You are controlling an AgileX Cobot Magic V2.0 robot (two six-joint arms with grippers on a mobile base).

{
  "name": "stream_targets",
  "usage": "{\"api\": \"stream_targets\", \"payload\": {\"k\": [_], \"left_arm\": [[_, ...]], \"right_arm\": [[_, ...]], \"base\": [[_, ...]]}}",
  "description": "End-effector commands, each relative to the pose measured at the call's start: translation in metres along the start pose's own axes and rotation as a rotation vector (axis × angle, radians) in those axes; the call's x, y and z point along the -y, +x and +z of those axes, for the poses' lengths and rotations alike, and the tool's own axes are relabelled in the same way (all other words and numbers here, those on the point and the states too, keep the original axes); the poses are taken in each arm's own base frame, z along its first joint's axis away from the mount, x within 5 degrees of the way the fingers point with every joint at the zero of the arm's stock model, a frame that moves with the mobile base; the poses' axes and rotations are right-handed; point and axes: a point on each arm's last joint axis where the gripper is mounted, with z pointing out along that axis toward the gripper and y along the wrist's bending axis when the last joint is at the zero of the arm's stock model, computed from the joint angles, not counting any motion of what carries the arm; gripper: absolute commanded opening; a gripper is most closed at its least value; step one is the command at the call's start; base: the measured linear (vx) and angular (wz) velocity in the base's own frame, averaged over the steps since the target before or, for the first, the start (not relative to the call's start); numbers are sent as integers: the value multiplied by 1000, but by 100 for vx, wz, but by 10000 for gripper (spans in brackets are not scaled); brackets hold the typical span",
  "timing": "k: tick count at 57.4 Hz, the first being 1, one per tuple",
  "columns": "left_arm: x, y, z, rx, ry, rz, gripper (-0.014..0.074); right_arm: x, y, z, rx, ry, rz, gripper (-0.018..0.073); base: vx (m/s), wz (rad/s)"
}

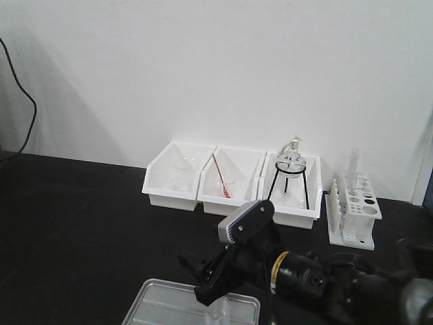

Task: Move beaker to silver tray on left bench
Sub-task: 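Open the right gripper and withdraw it from the beaker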

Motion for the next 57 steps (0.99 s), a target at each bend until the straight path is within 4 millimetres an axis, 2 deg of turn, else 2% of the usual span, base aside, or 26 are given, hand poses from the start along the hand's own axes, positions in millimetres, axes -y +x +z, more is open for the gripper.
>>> {"api": "stream_targets", "payload": {"k": [1,5,9,17,27,40,57], "left_arm": [[1,1,1,70,3,-11,-6],[1,1,1,70,3,-11,-6],[1,1,1,70,3,-11,-6],[1,1,1,70,3,-11,-6],[1,1,1,70,3,-11,-6],[1,1,1,70,3,-11,-6],[1,1,1,70,3,-11,-6]], "right_arm": [[-4,-61,-37,113,-7,-64,545],[-12,-76,-62,129,-24,-92,517],[-25,-82,-87,164,-63,-95,485],[-44,-70,-133,173,-56,-49,421],[-60,-62,-170,206,-54,-68,367],[-71,-56,-194,238,-50,-88,309],[-67,-54,-194,219,-3,-85,231]], "base": [[0,0],[0,0],[0,0],[0,0],[0,0],[0,0],[0,0]]}}
